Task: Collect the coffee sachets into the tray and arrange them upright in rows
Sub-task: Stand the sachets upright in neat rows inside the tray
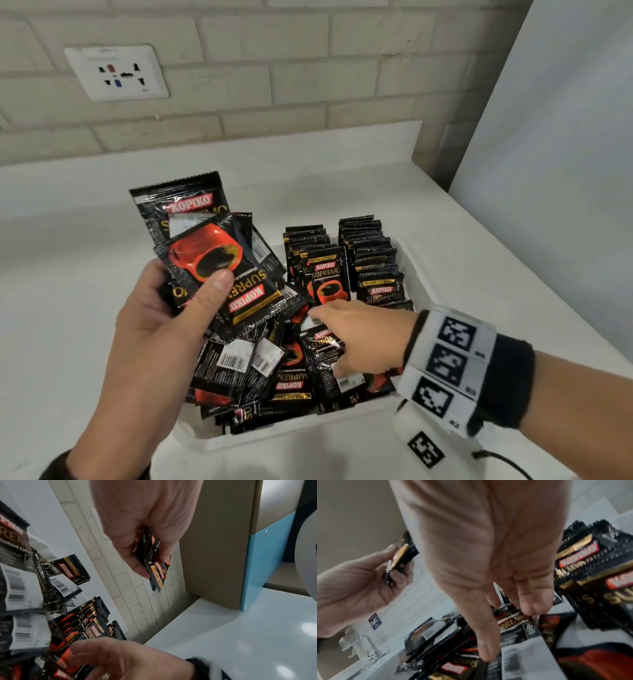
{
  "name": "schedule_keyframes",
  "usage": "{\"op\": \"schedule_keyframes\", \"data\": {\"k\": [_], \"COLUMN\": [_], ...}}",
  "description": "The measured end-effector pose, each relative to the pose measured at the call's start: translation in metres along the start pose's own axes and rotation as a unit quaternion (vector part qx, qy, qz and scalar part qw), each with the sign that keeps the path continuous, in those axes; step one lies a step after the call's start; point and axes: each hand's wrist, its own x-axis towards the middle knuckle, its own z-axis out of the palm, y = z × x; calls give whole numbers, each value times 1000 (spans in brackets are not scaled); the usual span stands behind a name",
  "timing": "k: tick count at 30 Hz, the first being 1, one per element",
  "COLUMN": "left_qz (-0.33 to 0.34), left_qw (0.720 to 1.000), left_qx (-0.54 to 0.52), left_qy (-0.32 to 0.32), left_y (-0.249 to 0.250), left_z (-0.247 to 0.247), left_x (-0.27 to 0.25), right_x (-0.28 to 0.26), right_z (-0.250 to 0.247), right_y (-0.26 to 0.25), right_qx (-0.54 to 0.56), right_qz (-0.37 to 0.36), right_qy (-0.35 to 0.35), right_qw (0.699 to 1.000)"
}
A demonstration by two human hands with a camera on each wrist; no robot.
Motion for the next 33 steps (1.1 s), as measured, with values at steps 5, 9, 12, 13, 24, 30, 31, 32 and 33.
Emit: {"op": "schedule_keyframes", "data": {"k": [5, 9, 12, 13, 24, 30, 31, 32, 33], "left_qz": [-11, -23, -28, -28, -25, -26, -26, -26, -26], "left_qw": [1000, 1000, 999, 999, 998, 998, 998, 998, 998], "left_qx": [4, 5, 9, 8, 24, 22, 19, 18, 19], "left_qy": [-12, -18, -32, -35, -48, -54, -56, -57, -57], "left_y": [1, -2, -3, -3, -3, -4, -4, -4, -4], "left_z": [-1, -3, -1, 0, 4, 1, 1, 2, 1], "left_x": [1, 2, 3, 3, 3, 3, 3, 2, 2], "right_x": [13, 13, 10, 8, -1, 9, 11, 13, 14], "right_z": [7, 12, 9, 8, 5, 9, 9, 8, 7], "right_y": [-3, -3, -2, -2, 4, 1, 1, 0, 0], "right_qx": [-56, -103, -137, -144, -18, -84, -104, -121, -130], "right_qz": [18, 6, -3, -6, 5, 1, -2, -5, -4], "right_qy": [-37, -23, -8, -3, -27, -12, -12, -14, -16], "right_qw": [998, 994, 991, 990, 999, 996, 994, 993, 991]}}
